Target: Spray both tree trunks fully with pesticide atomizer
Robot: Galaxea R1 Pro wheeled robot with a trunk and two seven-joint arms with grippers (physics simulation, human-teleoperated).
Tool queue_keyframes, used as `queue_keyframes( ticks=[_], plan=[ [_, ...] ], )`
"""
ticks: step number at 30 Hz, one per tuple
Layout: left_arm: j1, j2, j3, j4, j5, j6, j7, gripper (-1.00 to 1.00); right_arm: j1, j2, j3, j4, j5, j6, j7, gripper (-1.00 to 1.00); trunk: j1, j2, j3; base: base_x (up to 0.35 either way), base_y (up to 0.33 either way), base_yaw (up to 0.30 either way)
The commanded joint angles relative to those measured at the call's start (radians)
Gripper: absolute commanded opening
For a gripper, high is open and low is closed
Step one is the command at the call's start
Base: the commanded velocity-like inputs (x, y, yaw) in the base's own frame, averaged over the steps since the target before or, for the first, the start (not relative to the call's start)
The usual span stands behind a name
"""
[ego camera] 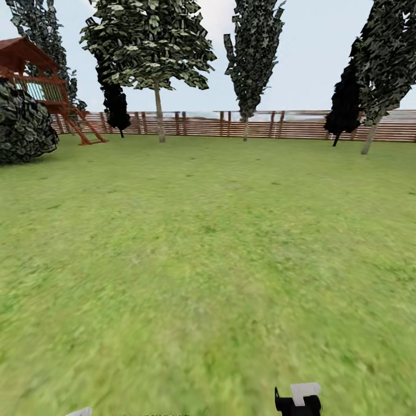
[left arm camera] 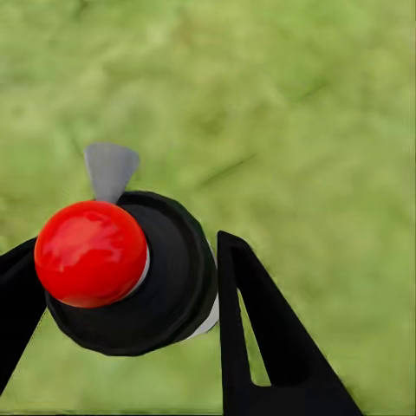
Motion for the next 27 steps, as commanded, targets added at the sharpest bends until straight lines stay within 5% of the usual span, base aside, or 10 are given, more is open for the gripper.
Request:
queue_keyframes(
  ticks=[1, 11, 17, 27],
  plan=[
    [0.000, 0.000, 0.000, 0.000, 0.000, 0.000, 0.000, -1.00, 0.000, 0.000, 0.000, 0.000, 0.000, 0.000, 0.000, 1.00, 0.000, 0.000, 0.000, -0.002, 0.002, 0.286],
    [0.000, -0.002, 0.000, 0.000, 0.000, 0.000, 0.000, -1.00, 0.000, 0.001, 0.001, 0.000, 0.000, 0.000, 0.000, 1.00, 0.000, 0.000, 0.000, 0.018, 0.000, 0.286],
    [0.000, 0.000, 0.000, 0.000, 0.000, 0.000, 0.000, -1.00, 0.000, 0.000, 0.001, 0.000, 0.000, 0.001, 0.001, 1.00, 0.000, 0.000, 0.000, 0.298, 0.000, 0.257],
    [0.000, 0.001, 0.000, 0.000, 0.000, 0.000, 0.000, -1.00, 0.000, -0.006, 0.001, 0.000, 0.005, 0.002, 0.008, 1.00, 0.000, 0.000, 0.000, 0.338, 0.000, 0.019]
  ],
)
